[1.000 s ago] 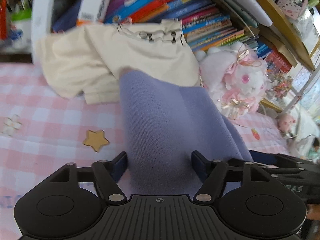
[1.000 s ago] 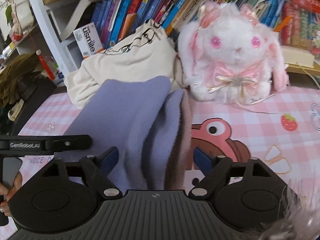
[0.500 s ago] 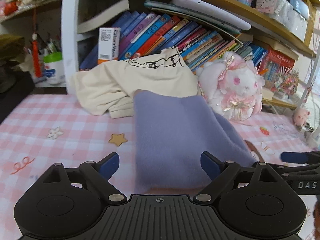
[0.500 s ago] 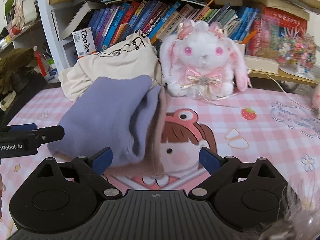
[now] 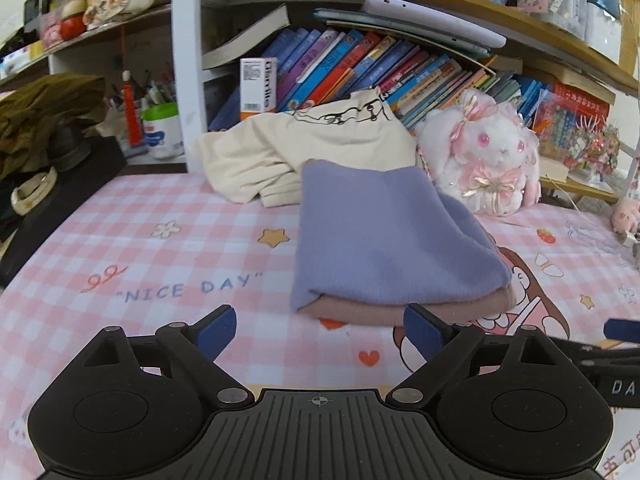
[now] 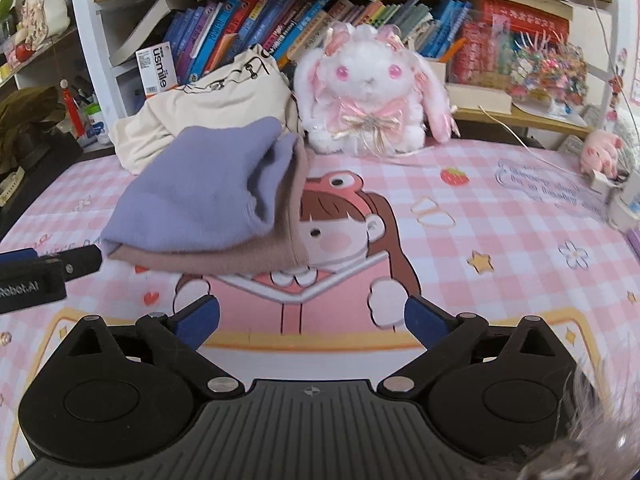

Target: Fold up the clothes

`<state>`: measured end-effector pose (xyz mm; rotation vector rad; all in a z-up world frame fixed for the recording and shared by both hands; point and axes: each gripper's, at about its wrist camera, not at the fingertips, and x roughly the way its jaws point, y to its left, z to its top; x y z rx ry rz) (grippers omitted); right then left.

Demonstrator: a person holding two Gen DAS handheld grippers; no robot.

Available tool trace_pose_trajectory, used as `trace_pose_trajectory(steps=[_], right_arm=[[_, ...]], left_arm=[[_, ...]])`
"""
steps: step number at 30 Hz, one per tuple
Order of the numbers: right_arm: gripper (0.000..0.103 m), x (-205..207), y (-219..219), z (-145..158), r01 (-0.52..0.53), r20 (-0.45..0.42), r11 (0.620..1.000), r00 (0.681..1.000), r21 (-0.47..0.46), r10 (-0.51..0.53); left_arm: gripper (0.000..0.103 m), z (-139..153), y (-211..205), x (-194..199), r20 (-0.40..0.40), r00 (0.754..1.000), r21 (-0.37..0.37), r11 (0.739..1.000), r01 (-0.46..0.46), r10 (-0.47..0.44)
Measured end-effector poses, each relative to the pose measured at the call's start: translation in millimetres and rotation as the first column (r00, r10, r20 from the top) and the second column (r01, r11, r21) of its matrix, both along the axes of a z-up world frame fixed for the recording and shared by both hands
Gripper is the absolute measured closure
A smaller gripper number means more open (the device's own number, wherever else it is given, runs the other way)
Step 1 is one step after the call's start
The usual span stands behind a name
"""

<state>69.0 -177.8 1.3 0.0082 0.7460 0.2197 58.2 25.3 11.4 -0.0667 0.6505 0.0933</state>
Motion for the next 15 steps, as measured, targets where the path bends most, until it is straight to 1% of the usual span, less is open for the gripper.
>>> trace_pose_trajectory(steps=[2, 3, 7, 15], right_arm=[[0.003, -6.4, -0.7, -1.8, 0.0, 0.005, 1.0, 1.0, -0.017, 0.001], [0.003, -9.5, -0.4, -2.6, -0.001, 0.009, 1.0, 1.0, -0.027, 0.001], [0.003, -18.7, -0.7, -4.2, -0.001, 0.024, 0.999, 1.0, -0.049, 0.002], [0.003, -25.7, 1.0, -5.9, 0.0, 0.029, 0.998, 1.0, -0.07, 0.002]], left_arm=[[0.003, -1.1, -2.0, -7.1, 0.006, 1.0, 0.003, 1.0, -0.005, 0.005], [0.002, -1.9, -3.7, -10.1, 0.012, 1.0, 0.015, 1.0, -0.007, 0.006], [0.002, -4.1, -9.8, -16.5, 0.01, 1.0, 0.05, 0.999, 0.013, -0.013], [0.0, -5.8, -13.2, -22.0, 0.004, 1.0, 0.048, 0.999, 0.021, -0.021]])
